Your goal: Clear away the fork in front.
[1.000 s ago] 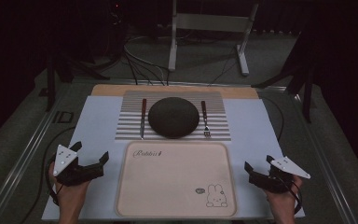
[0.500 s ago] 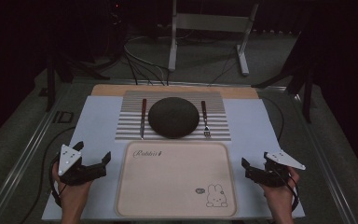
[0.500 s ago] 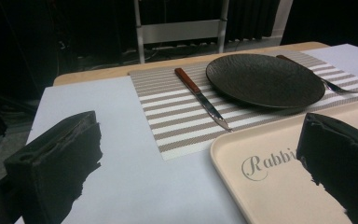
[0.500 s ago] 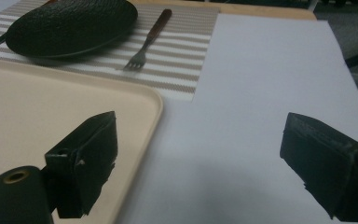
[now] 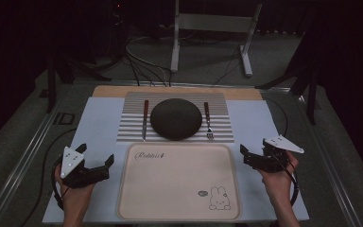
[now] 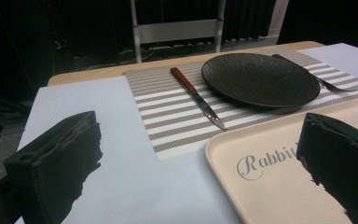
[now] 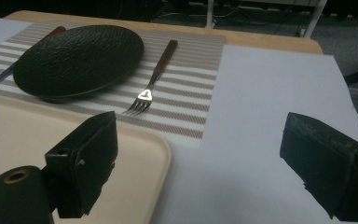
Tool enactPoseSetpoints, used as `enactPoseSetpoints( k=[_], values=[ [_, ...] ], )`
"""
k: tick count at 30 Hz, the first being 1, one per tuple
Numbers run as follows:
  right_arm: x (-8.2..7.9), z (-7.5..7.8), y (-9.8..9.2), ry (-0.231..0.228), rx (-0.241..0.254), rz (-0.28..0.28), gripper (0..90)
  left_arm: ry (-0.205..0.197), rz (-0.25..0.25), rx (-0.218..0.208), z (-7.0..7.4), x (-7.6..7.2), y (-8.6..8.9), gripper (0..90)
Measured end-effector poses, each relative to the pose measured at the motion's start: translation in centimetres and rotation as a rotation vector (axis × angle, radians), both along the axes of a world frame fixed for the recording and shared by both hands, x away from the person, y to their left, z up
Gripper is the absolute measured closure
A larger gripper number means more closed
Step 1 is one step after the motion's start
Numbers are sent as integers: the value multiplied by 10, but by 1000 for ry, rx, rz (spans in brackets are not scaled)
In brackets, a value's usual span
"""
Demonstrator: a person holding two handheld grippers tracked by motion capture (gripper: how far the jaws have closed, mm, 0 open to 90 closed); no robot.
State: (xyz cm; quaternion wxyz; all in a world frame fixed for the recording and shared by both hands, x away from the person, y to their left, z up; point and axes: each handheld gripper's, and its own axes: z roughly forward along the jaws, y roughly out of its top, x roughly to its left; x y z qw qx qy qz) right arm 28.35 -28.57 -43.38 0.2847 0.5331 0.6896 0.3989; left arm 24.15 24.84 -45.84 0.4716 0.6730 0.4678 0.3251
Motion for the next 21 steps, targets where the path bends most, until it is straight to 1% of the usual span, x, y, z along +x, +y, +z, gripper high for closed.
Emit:
enactPoseSetpoints(
  k=[3,4,7,9,10,14,16,21],
  values=[
    [7,3,4,-6,-3,1,111,3,-4,3,0,0,-1,0],
    [14,6,7,-10,-5,3,111,3,-5,3,0,0,-1,0],
    [23,9,11,-15,-9,10,111,1,-6,2,0,0,-1,0],
    [32,10,15,-14,-8,12,112,3,-8,3,0,0,-1,0],
    [32,10,15,-14,-8,12,112,3,-8,3,0,0,-1,0],
    [44,9,19,1,5,13,112,4,-9,3,-1,1,-2,0],
    [51,10,23,-1,5,11,112,4,-10,3,0,1,-2,0],
    [59,13,29,-6,11,7,112,4,-9,2,0,1,-2,0]
  ],
)
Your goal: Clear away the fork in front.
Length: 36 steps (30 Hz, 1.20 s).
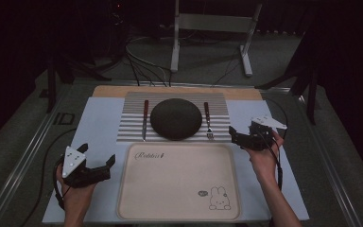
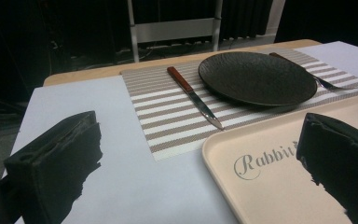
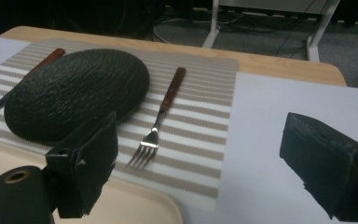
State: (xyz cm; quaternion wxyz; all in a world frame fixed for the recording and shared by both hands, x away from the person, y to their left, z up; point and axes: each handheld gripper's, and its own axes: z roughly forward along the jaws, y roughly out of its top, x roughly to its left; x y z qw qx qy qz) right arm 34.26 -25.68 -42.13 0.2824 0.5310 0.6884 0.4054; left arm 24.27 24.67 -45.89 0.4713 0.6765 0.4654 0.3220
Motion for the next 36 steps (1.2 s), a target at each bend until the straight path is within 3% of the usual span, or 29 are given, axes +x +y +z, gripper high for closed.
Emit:
enactPoseSetpoints(
  k=[18,26,30,36],
  values=[
    [53,21,29,-2,1,-5,112,-2,-6,-6,0,1,1,0],
    [75,18,31,11,-1,-16,112,-2,-9,-3,1,1,0,0],
    [84,17,30,15,25,-33,112,-2,-9,-4,0,1,0,0],
    [97,6,32,42,14,-52,112,-2,-10,-3,0,1,0,0]
  ],
)
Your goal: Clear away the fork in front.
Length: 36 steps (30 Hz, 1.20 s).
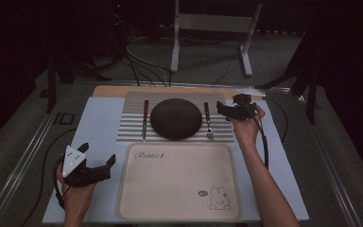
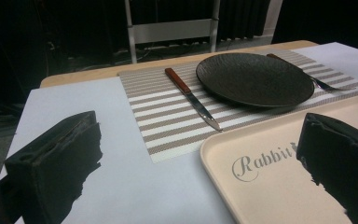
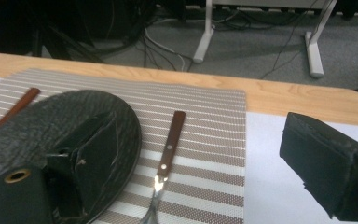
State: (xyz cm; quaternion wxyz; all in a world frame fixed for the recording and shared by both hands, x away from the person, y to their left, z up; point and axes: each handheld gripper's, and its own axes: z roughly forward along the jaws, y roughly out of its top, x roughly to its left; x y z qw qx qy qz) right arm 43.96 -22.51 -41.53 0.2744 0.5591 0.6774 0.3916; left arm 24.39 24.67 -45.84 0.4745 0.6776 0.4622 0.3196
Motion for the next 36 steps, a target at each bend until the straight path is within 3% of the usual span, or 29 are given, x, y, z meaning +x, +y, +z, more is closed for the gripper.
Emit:
enactPoseSetpoints(
  k=[18,36],
  values=[
    [29,-33,17,74,41,-5,116,-3,-2,-8,0,-1,0,0],
    [46,-63,27,137,-13,-23,142,-6,-1,-20,1,-2,2,0]
  ],
)
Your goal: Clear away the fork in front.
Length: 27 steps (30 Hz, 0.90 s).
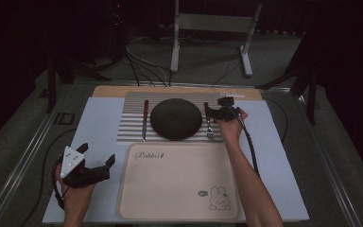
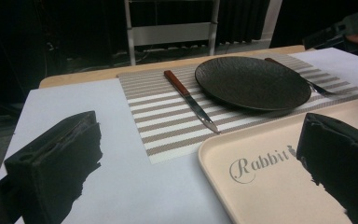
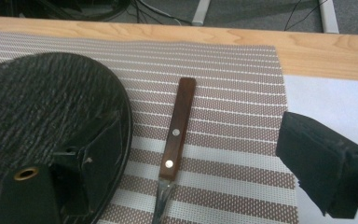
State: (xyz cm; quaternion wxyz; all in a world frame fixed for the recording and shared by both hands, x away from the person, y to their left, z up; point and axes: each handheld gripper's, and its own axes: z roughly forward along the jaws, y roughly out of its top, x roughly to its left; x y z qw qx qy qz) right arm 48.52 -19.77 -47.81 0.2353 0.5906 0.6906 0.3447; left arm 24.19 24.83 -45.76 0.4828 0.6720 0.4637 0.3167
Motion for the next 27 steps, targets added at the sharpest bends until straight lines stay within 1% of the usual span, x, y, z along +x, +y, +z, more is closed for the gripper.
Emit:
enactPoseSetpoints(
  k=[2,12,18,21,23,25,27],
  values=[
    [1,-3,1,8,4,-5,144,1,0,0,0,0,0,0],
    [5,-11,4,22,-13,-4,151,1,0,-1,0,0,0,0],
    [9,-18,4,41,-18,-6,176,2,0,-1,0,0,0,0],
    [10,-21,5,55,-27,-6,213,1,0,-3,0,0,0,0],
    [11,-24,6,66,-37,-5,257,0,1,-3,0,0,0,0],
    [12,-27,6,80,-31,-2,332,-1,1,-4,0,0,0,0],
    [12,-30,8,87,-39,2,408,-1,0,-3,0,0,0,0]
  ],
)
